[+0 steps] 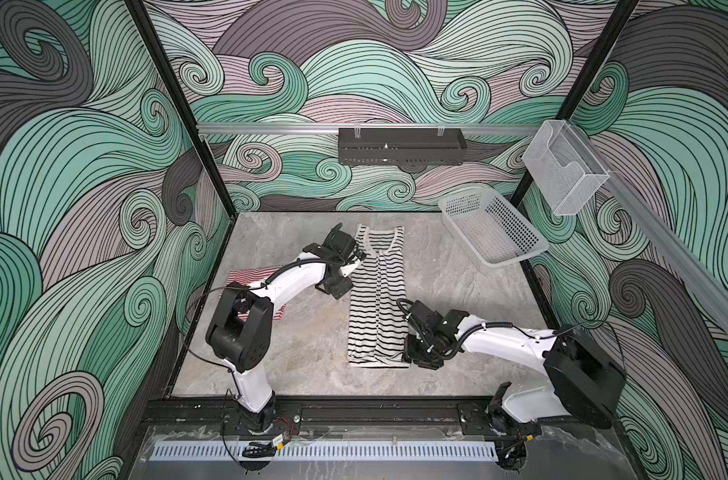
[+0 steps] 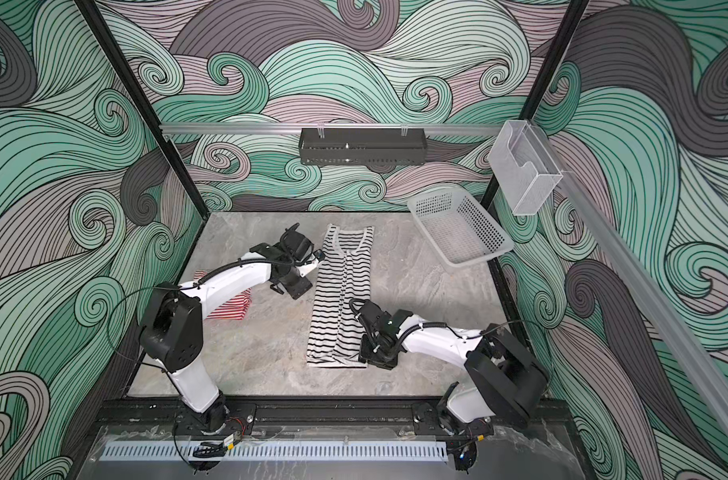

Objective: Fold and stack the tank tops

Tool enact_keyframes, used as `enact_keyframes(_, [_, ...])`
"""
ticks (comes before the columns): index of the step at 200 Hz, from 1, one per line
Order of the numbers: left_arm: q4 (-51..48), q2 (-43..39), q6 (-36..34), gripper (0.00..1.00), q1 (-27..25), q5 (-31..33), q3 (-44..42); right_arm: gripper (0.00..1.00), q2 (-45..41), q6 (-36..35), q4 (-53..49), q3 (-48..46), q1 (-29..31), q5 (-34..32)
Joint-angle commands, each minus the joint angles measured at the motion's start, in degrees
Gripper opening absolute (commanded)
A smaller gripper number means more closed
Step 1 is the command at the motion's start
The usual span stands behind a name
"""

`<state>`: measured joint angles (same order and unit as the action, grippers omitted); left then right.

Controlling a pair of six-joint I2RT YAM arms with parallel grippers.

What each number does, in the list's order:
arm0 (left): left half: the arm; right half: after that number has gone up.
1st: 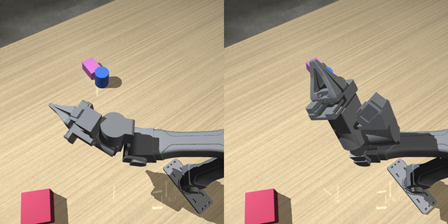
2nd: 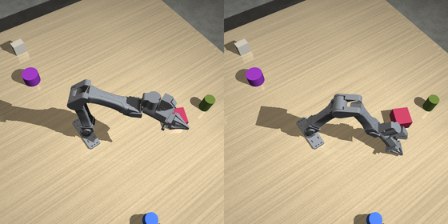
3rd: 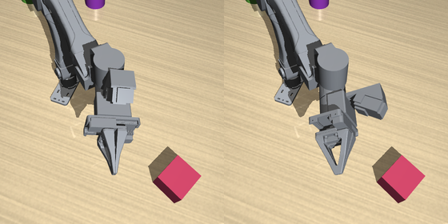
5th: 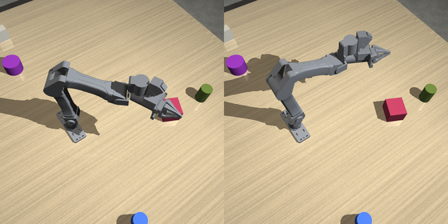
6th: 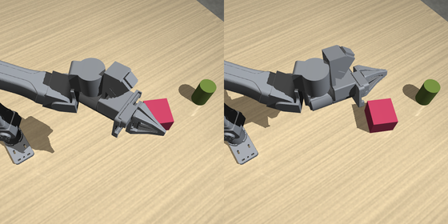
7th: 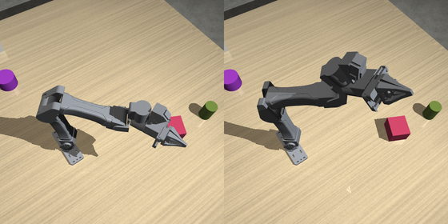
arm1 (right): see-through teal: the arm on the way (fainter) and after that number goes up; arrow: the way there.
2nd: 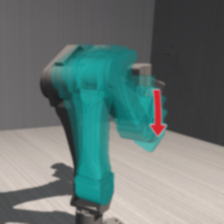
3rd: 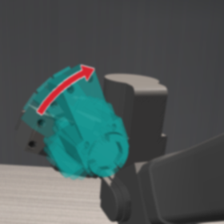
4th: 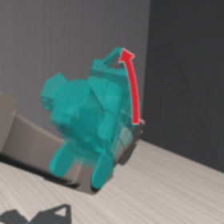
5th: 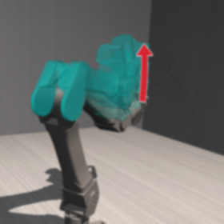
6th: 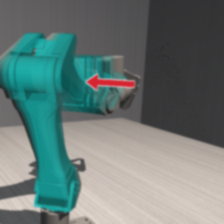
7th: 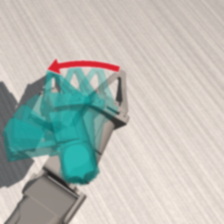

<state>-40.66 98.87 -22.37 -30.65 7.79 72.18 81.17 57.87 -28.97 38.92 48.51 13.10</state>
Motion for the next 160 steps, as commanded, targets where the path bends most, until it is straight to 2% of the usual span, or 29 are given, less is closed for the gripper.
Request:
enact_keyframes(1, [2.92,-3.45,-2.31,0.70,-1.96,-3.61,-6.00,0.54,-0.23,5.33,5.06,-1.77,-0.38,2.24])
enact_keyframes(37, [4.06,-7.86,-3.00,0.70,-6.31,-5.11,-13.91,0.53,1.92,7.66,7.35,-3.63,-0.45,3.55])
enact_keyframes(63, [2.69,-9.08,-3.70,0.68,-9.67,-6.78,-16.40,0.46,3.60,8.09,8.82,-4.49,-0.76,3.93])
enact_keyframes(81, [2.06,-9.87,-4.41,0.67,-11.63,-7.11,-17.81,0.32,3.38,8.28,9.91,-5.14,-1.13,3.61])
enact_keyframes(91, [1.55,-10.46,-4.65,0.68,-12.43,-7.24,-18.40,0.20,2.51,8.57,9.69,-5.57,-1.30,2.76])
enact_keyframes(117, [-0.69,-11.42,-5.14,0.79,-14.21,-10.93,-18.73,0.00,-0.05,8.35,10.36,-6.35,-1.79,1.27])
enact_keyframes(160, [-1.11,-10.92,-5.10,0.80,-19.35,-11.75,-19.28,0.00,-2.24,5.27,6.96,-3.26,-3.22,0.51])
